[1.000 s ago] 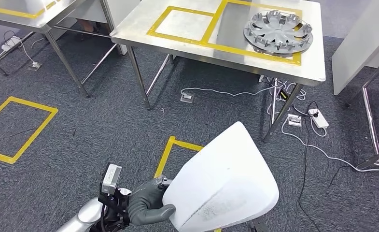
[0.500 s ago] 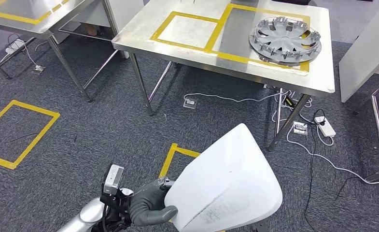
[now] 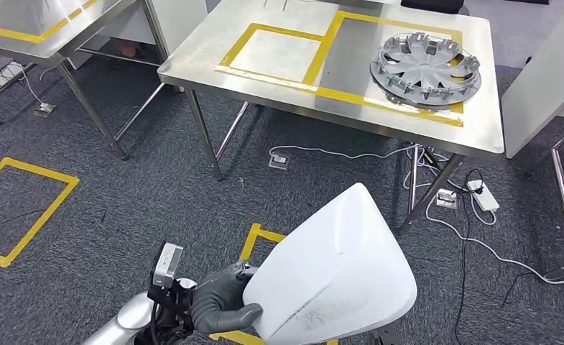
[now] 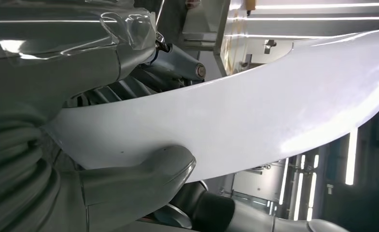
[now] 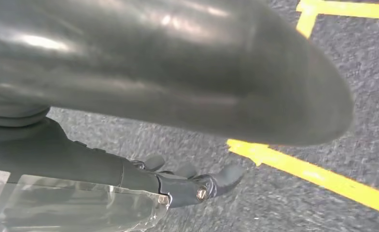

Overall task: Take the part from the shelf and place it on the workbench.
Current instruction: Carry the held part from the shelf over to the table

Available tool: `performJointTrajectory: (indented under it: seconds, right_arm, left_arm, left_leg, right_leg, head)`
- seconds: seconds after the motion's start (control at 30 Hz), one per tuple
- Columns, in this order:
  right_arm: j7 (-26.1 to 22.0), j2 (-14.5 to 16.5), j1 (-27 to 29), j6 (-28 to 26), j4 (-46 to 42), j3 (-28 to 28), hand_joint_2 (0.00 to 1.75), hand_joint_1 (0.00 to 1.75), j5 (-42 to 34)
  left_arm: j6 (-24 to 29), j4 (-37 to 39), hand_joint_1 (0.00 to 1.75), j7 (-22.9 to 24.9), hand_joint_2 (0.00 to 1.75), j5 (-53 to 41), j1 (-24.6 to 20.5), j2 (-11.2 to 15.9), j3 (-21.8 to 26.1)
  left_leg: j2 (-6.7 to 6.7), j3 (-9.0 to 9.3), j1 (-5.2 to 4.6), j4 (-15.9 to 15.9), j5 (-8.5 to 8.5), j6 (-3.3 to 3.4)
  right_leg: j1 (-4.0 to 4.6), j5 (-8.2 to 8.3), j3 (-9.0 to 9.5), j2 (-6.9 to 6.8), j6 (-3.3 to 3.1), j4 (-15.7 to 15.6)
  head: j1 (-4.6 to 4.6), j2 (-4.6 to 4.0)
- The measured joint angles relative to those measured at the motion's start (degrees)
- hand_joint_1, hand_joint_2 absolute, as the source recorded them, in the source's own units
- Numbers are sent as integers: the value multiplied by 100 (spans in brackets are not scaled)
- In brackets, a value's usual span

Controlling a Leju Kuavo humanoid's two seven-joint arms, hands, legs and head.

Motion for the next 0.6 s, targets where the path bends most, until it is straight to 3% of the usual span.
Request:
performJointTrajectory:
  seconds: [0.07, 0.17, 0.23, 0.27, 0.33, 0.4, 0.47, 0.53, 0.6]
  right_arm:
    - [-11, 2, -13, -2, -1, -1, 0, 0, 10]
    - [-16, -2, -38, -8, 1, 2, 0, 0, 55]
    - [-1, -11, -25, -12, 2, 5, 0, 0, 85]
    - [7, -17, -19, -14, 2, 7, 0, 0, 96]
    - [13, -29, -17, -14, 2, 9, 0, 0, 112]
    - [19, -42, -23, -14, 2, 10, 0, 0, 118]
    - [30, -51, -23, -13, 1, 11, 0, 0, 123]
    - [37, -49, -20, -4, -6, 12, 0, 0, 131]
    - [38, -51, -30, 6, -12, 11, 0, 0, 139]
  left_arm:
    - [4, 6, 175, -31, 175, 13, -11, -6, -2]
    - [25, 13, 175, -98, 175, 18, 9, 0, 2]
    - [31, 15, 175, -128, 175, -2, 57, 15, 9]
    - [32, 15, 175, -140, 175, -13, 81, 25, 14]
    - [33, 16, 175, -151, 175, -32, 110, 43, 19]
    - [38, 17, 175, -160, 175, -55, 130, 56, 24]
    - [46, 12, 175, -167, 175, -80, 151, 64, 32]
    - [49, -6, 175, -173, 175, -87, 158, 75, 51]
    - [53, -24, 175, -179, 175, -87, 156, 91, 74]
  left_leg:
    - [-8, 177, 12, -80, -24, 64]
    - [-22, 288, -12, -107, -113, 119]
    - [-54, 367, -32, -103, -201, 120]
    - [-69, 430, -36, -102, -253, 111]
    - [-83, 569, -44, -93, -373, 78]
    - [-96, 640, -60, -68, -484, 22]
    - [-105, 655, -72, -36, -544, -34]
    - [-87, 585, -66, 132, -565, -85]
    - [-52, 262, -32, 695, -637, -164]
  right_leg:
    - [-5, -77, -98, -13, 0, 295]
    - [1, -384, -819, -17, -40, 1347]
    - [3, -449, -1169, -18, -4, 1600]
    - [3, -313, -1184, -19, 46, 1405]
    - [5, 219, -1010, -29, 142, 622]
    - [28, 556, -861, -53, 56, 86]
    - [46, 583, -820, -61, -100, 9]
    - [5, 586, -734, -50, -164, -17]
    - [-33, 528, -618, -43, -224, -34]
  head:
    - [9, 0]
    - [21, 0]
    - [21, 0]
    - [21, 0]
    - [25, 0]
    - [17, 0]
    - [5, 0]
    - [1, 0]
    - [-14, 0]
